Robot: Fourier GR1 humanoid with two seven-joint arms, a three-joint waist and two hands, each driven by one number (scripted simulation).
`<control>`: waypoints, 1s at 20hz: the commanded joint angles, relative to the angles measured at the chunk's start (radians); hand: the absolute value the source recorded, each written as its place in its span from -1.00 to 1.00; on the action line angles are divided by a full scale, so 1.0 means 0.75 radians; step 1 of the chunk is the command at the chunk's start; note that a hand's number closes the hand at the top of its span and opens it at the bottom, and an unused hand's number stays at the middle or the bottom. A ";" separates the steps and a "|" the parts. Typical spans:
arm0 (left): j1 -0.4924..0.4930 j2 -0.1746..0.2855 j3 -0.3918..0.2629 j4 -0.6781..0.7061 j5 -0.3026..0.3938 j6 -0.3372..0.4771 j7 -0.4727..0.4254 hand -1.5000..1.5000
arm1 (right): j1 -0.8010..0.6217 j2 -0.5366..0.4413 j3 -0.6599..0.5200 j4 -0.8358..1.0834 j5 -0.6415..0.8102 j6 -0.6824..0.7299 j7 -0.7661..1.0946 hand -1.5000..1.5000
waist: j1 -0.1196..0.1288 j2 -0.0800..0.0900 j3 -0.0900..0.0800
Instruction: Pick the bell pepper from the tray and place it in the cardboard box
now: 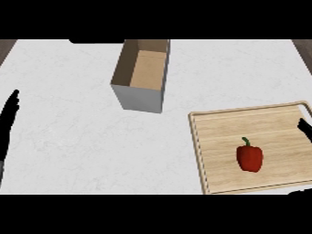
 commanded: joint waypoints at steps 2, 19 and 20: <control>-0.012 0.034 0.041 0.014 0.010 -0.032 -0.015 0.00 | -0.060 -0.173 0.053 -0.007 0.259 -0.096 0.105 -1.00 | 0.013 0.001 -0.004; -0.080 -0.086 0.033 0.075 -0.108 -0.011 -0.003 0.00 | -0.404 -0.146 0.322 -0.192 0.618 0.395 0.824 -1.00 | 0.008 0.003 -0.002; -0.018 -0.010 0.074 -0.033 -0.052 -0.078 0.038 0.00 | -0.439 -0.135 0.330 -0.245 0.637 0.408 0.959 -1.00 | 0.017 0.000 -0.002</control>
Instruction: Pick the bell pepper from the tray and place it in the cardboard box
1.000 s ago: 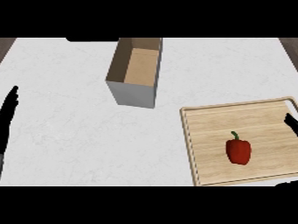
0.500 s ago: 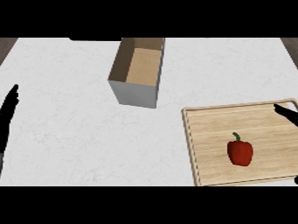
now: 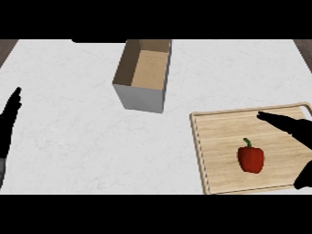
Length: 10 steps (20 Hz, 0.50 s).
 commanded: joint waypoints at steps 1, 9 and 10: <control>0.020 -0.031 0.023 0.012 -0.024 -0.019 -0.038 0.00 | -0.030 0.061 0.001 -0.078 0.086 0.085 0.173 -1.00 | -0.009 -0.002 0.000; 0.056 -0.039 0.106 -0.087 -0.060 -0.115 0.045 0.00 | -0.055 0.248 -0.089 0.005 0.271 0.164 0.133 -1.00 | -0.008 -0.002 0.001; 0.057 -0.073 0.103 -0.053 -0.084 -0.094 0.009 0.00 | 0.004 0.293 -0.058 0.045 0.349 0.077 0.095 -1.00 | -0.009 -0.001 0.001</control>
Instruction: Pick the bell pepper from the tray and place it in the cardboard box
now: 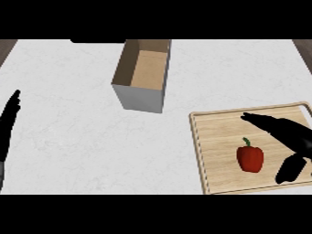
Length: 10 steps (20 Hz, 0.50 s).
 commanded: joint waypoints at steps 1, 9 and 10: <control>-0.010 -0.057 0.044 0.059 -0.053 -0.007 -0.045 0.00 | 0.041 0.070 -0.061 -0.029 0.096 0.045 0.003 -1.00 | -0.005 0.000 0.000; -0.019 -0.040 0.099 -0.017 -0.068 -0.095 0.022 0.00 | 0.103 0.133 -0.144 -0.198 0.076 0.183 -0.019 -1.00 | -0.007 -0.001 0.000; -0.050 -0.098 0.074 0.023 -0.119 -0.038 0.020 0.00 | 0.112 0.128 -0.178 -0.229 0.066 0.207 -0.021 -1.00 | -0.010 -0.001 0.000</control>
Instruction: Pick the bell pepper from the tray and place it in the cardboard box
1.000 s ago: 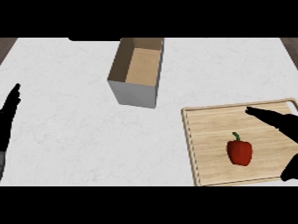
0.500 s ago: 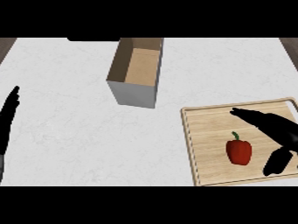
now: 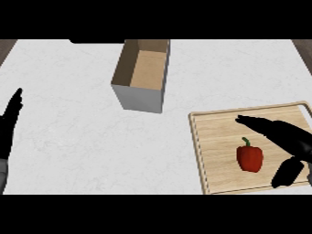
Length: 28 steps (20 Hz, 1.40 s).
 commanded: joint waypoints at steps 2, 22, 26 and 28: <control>0.044 -0.011 0.044 -0.057 -0.020 -0.039 0.008 0.00 | 0.074 0.001 -0.062 -0.084 0.035 0.061 -0.103 -1.00 | 0.000 0.000 0.000; -0.058 -0.075 0.129 0.061 -0.101 -0.077 -0.045 0.00 | 0.064 0.292 0.013 -0.027 0.459 -0.130 0.087 1.00 | -0.002 0.002 0.000; -0.004 -0.101 0.102 -0.059 -0.120 -0.088 0.027 0.00 | 0.013 0.285 -0.046 0.132 0.525 -0.281 -0.041 1.00 | 0.007 0.001 0.001; -0.059 -0.107 0.106 0.033 -0.147 -0.074 0.002 0.00 | 0.014 0.319 -0.034 0.133 0.572 -0.345 -0.037 1.00 | 0.001 0.002 0.000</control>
